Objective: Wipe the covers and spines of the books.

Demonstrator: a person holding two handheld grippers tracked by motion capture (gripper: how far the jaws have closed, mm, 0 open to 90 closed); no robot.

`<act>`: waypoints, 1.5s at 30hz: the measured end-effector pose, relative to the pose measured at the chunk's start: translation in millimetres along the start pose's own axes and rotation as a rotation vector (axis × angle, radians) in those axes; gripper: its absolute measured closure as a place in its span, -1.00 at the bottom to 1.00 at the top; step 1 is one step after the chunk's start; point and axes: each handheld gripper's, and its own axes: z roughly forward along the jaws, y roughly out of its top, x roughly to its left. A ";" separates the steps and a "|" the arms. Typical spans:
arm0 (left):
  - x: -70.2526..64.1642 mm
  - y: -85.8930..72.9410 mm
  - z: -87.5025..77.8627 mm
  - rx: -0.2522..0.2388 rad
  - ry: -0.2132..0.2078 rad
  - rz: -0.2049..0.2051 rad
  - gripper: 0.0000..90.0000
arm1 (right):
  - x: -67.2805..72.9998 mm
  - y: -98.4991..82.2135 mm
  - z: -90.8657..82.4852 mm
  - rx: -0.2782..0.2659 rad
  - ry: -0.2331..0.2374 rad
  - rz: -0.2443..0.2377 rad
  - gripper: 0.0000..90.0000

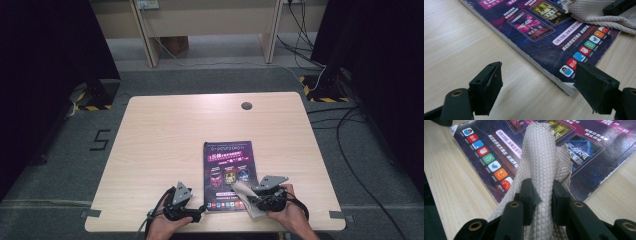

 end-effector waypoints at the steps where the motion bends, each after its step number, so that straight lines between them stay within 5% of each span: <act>1: -1.4 0.7 1.7 0.002 0.001 0.004 -0.51 | -0.3 0.0 0.0 -0.001 -0.002 -0.001 0.67; 13: -7.3 4.5 13.0 0.063 0.010 0.069 -0.36 | -9.1 2.2 1.3 -0.004 -0.033 0.005 0.67; 27: -7.2 5.5 14.0 0.070 0.009 0.075 -0.36 | -29.1 15.9 10.1 0.008 -0.103 0.018 0.67; 45: -2.5 6.3 15.5 0.075 -0.010 0.052 -0.36 | -73.8 48.0 33.4 0.026 -0.159 0.074 0.66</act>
